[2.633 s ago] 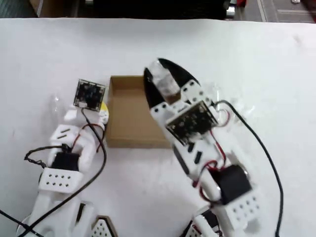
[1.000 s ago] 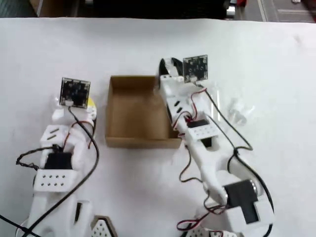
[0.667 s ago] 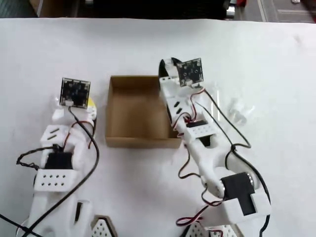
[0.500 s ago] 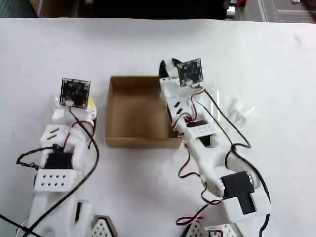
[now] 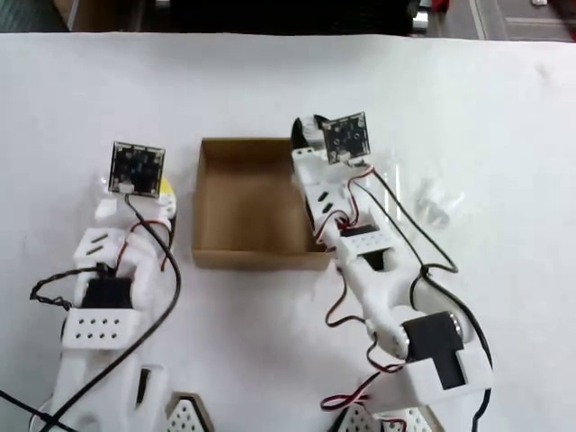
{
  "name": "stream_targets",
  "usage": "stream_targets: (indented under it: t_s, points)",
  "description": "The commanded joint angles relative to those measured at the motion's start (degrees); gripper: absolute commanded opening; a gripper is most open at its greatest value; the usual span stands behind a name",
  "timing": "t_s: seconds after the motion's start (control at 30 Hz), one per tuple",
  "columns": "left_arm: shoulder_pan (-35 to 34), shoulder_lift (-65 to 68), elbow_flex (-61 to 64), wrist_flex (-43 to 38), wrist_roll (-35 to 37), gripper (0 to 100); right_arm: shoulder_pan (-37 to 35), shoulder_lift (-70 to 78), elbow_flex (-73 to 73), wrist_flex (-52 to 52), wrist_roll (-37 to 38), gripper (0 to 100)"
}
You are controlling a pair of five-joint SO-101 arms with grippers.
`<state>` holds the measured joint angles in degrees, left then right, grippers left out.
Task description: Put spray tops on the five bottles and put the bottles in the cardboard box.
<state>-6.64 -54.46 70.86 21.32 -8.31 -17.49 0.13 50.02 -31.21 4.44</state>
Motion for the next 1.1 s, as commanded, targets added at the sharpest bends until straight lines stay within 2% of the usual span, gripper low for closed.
stream_targets:
  t_s: [0.0,0.33,1.07]
  points:
    - [0.31,-2.07,0.18,-1.67,0.18,2,0.22,1.10,-0.79,-1.27,0.35,1.5]
    - [0.31,-2.07,1.05,-3.96,0.18,2,0.13,6.46,-0.35,-13.67,0.35,1.5]
    - [0.31,-2.07,1.05,-3.96,0.18,2,-0.48,7.08,0.53,-14.99,0.79,1.8]
